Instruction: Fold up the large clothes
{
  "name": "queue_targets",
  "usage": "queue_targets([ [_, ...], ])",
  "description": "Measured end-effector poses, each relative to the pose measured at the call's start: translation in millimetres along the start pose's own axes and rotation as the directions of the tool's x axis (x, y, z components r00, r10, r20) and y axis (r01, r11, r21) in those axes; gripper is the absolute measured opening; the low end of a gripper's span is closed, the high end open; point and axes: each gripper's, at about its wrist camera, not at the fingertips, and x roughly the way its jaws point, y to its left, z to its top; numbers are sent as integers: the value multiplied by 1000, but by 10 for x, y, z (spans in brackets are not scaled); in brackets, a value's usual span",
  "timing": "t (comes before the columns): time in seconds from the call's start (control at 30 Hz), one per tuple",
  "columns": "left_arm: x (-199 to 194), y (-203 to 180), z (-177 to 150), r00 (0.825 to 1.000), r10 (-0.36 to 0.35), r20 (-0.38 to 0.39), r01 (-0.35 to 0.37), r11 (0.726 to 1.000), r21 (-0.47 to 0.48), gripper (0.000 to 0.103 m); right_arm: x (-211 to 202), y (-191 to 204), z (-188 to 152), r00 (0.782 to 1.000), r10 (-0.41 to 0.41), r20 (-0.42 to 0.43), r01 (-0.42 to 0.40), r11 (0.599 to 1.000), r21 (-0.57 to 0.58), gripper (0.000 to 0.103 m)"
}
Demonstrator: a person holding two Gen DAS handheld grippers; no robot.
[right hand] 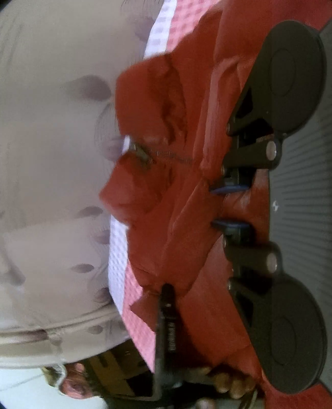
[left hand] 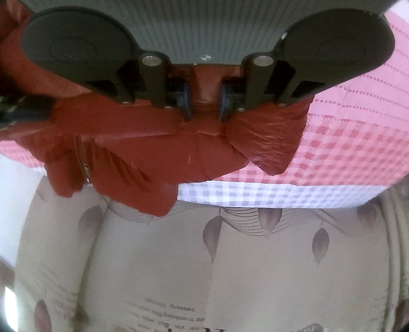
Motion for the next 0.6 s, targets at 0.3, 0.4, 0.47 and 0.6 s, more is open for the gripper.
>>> queue_targets([
  [0.3, 33, 14, -65, 1000, -9, -3, 9, 1000, -8, 28, -236, -507, -161, 998, -69, -12, 69, 994, 83, 20],
  [0.4, 62, -19, -58, 1000, 8, -8, -8, 1000, 8, 28, -191, -492, -277, 997, -79, 15, 78, 994, 71, 20],
  [0.47, 66, -25, -61, 1000, 14, -7, -14, 1000, 17, 28, -183, -419, -308, 994, -109, 26, 108, 994, 32, 20],
  [0.6, 80, -40, -64, 1000, 28, -12, -28, 999, 34, 28, -153, -368, -291, 990, -136, 24, 137, 991, -11, 20],
])
